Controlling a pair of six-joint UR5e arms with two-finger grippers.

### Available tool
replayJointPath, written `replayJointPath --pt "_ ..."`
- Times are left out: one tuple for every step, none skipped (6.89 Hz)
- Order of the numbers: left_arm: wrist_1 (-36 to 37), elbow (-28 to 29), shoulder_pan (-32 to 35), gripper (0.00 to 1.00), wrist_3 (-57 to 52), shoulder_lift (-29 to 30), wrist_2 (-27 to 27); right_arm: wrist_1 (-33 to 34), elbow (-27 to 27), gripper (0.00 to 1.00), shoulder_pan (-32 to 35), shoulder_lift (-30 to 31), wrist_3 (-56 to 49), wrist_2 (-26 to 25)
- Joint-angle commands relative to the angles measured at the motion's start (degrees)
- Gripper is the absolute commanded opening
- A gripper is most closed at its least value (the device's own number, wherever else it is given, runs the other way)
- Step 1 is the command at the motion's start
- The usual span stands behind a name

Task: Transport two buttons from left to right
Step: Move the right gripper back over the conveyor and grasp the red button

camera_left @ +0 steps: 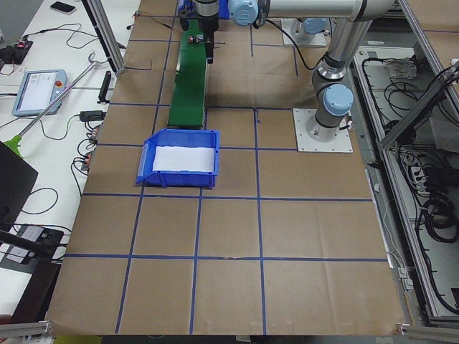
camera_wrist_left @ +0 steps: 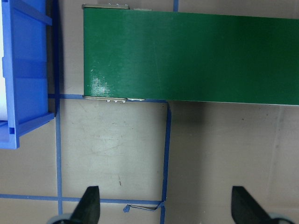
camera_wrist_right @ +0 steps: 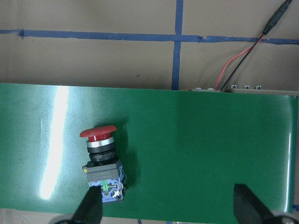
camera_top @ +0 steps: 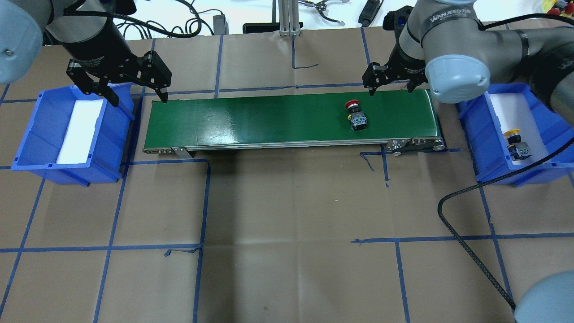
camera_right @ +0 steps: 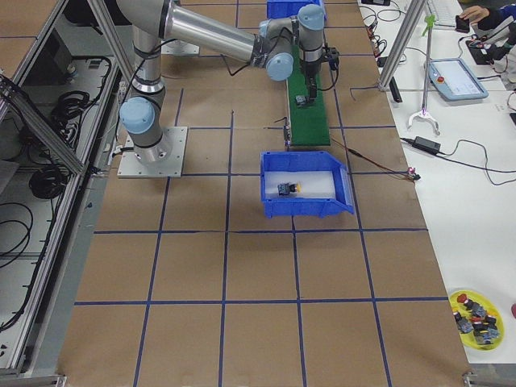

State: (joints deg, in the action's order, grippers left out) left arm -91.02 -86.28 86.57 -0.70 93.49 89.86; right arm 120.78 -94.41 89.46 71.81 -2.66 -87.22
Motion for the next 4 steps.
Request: replayJointPath --pt "-0.03 0.06 0.0 1.0 0.0 0.11 0.06 1.04 0.19 0.99 0.1 -4.12 3.09 0.03" --pt "-0.03 0.06 0.0 1.0 0.0 0.11 -0.03 2.87 0.01 0.99 0.1 -4.83 3.19 0.03" --pt "-0.03 0.06 0.0 1.0 0.0 0.11 0.06 3.23 -0.16 0.99 0.1 -5.27 3.37 0.03" --pt "-0.03 0.06 0.0 1.0 0.0 0.11 -0.03 3.24 -0.34 0.99 0.1 -5.88 3.45 0.03"
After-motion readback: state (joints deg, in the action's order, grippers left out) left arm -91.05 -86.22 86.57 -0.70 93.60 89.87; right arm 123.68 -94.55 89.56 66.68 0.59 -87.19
